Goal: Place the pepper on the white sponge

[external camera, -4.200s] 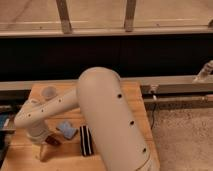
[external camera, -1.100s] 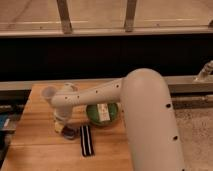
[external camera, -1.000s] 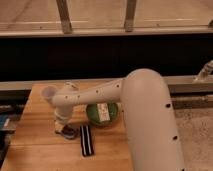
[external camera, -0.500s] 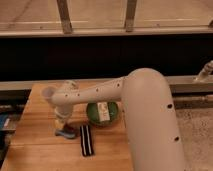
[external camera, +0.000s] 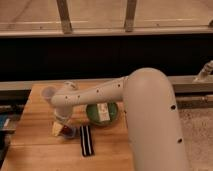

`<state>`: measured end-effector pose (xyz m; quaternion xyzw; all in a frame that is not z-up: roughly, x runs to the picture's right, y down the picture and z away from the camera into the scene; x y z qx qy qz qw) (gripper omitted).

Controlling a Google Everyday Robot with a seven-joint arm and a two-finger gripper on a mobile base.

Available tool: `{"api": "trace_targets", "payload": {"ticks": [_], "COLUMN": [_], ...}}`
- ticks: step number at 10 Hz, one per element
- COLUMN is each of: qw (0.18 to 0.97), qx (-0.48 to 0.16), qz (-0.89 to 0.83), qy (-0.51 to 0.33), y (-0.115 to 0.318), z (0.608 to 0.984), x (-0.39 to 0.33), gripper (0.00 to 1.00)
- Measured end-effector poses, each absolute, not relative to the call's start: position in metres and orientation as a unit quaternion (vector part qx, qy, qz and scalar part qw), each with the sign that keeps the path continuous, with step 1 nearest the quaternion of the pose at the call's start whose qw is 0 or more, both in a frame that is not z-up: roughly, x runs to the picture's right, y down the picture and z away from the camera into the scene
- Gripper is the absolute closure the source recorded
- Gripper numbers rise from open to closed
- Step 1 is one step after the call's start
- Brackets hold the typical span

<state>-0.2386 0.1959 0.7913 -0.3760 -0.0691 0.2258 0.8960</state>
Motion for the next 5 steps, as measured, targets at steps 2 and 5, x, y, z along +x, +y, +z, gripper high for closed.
{"api": "trace_targets", "payload": {"ticks": [2, 5], "qw": [0.898, 0.897], "qx": [-0.355, -0.315], "qz": [0.249, 0.287], "qy": [-0.079, -0.114], "y": [0.185, 0.166], "z": [0.783, 0.762], "x": [-0.23, -0.216], "gripper": [0.2, 0.2]}}
